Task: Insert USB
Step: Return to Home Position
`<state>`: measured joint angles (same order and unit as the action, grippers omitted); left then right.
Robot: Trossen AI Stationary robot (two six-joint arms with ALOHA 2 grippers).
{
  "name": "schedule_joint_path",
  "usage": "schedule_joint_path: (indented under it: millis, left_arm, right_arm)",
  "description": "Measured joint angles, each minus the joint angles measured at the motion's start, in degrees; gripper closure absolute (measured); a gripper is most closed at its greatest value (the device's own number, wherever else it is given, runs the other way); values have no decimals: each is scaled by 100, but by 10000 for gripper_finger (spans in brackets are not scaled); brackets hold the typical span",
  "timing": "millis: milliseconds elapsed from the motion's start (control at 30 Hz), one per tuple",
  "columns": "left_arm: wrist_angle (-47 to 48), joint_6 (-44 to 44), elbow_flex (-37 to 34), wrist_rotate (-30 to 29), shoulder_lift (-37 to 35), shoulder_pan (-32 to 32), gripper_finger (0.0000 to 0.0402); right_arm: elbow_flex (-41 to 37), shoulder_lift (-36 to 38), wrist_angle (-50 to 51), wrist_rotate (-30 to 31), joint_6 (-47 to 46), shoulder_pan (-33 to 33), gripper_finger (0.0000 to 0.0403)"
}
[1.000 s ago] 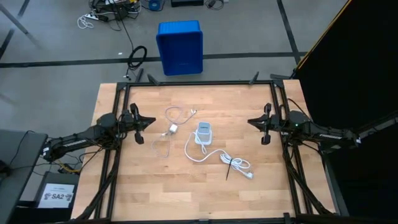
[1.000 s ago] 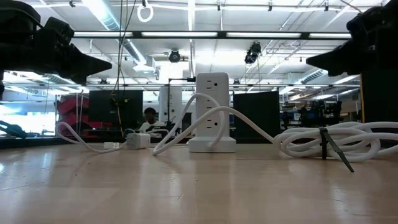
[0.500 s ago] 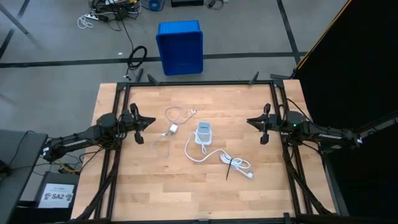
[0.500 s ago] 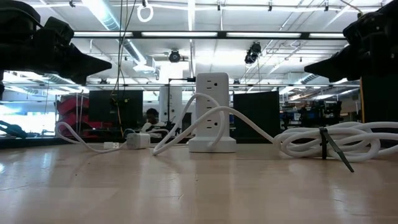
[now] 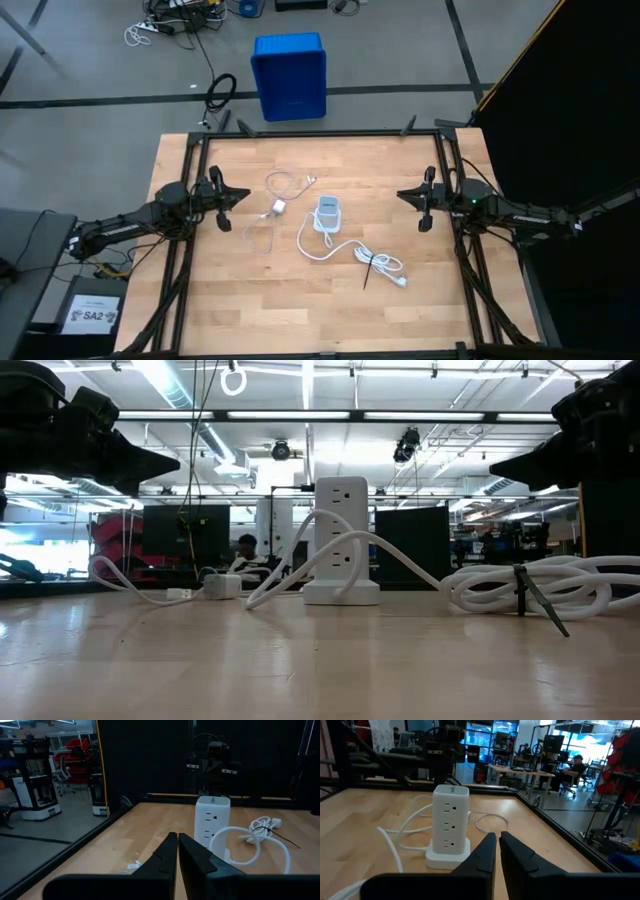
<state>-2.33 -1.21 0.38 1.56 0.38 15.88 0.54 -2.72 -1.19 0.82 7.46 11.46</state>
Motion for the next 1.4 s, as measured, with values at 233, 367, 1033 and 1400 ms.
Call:
schedule_joint_path:
  millis: [233, 367, 1033, 1400]
  left_arm:
    - [2, 0, 0, 0, 0, 0, 402]
    - [2, 0, 0, 0, 0, 0, 402]
    - [4, 0, 0, 0, 0, 0, 402]
    - [4, -1, 0, 0, 0, 0, 402]
  right_arm:
    - [-2, 0, -20, 0, 2, 0, 390]
    - [-2, 0, -20, -2, 2, 0, 385]
    - [-7, 0, -20, -4, 4, 0, 373]
    - [-7, 0, -20, -5, 2, -2, 366]
